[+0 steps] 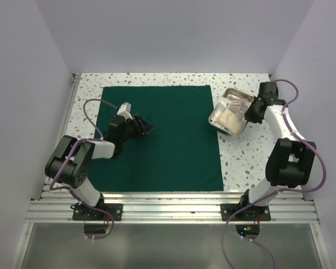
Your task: Prepare the surgical pack
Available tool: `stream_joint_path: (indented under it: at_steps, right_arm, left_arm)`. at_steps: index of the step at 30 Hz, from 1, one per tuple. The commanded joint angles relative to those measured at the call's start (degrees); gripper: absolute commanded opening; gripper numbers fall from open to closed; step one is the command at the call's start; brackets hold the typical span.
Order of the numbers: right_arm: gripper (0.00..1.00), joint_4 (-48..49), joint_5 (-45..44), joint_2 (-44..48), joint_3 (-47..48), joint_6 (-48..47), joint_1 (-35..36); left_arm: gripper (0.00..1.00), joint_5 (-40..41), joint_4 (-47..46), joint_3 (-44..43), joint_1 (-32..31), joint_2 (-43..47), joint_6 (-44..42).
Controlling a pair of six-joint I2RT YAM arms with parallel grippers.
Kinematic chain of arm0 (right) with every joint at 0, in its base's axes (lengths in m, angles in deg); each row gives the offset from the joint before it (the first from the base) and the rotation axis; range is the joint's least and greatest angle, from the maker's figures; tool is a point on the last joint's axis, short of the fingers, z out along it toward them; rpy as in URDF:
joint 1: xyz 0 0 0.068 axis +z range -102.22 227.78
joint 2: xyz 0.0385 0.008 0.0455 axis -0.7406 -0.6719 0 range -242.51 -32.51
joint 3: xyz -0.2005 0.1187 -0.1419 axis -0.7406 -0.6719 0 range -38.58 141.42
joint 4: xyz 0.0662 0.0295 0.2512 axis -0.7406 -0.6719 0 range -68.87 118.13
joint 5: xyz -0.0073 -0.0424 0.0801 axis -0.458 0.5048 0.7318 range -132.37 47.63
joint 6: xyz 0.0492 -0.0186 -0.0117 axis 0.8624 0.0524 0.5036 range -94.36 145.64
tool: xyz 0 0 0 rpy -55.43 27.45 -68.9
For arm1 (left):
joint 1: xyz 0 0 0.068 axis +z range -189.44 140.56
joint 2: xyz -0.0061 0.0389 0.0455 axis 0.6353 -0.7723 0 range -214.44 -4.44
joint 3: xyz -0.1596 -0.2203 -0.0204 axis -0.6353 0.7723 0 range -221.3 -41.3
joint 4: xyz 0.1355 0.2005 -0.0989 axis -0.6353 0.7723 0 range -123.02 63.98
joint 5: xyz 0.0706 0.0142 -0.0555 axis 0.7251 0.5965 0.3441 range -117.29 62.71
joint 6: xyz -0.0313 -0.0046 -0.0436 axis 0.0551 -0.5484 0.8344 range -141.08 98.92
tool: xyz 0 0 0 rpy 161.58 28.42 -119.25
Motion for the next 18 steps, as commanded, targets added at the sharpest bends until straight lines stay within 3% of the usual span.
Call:
stream_joint_path:
  at_steps: [1,5,8,14,18]
  right_arm:
    - [0.0,-0.74,-0.02,6.51,-0.21,5.63,3.62]
    - [0.0,-2.23,-3.45,10.81,-2.84,10.63,9.33]
    - [0.0,-3.82,-5.3,13.09,-5.3,19.92,12.42]
    - [0.0,5.22,-11.53,22.15,-18.57,34.34,24.45]
    - [0.0,6.11,-14.79,20.5,-21.13,40.43,33.14]
  left_arm:
    - [0.57,0.28,-0.74,-2.19,-0.39,0.63,-0.58]
    - [0.57,0.72,0.49,-2.54,-0.39,0.98,-0.93]
    - [0.57,0.99,1.11,-2.63,-0.39,1.6,-1.1]
    - [0.57,2.04,2.16,-2.72,-0.39,2.39,-1.54]
    - [0.57,3.01,2.78,-2.8,-0.39,2.83,-2.16]
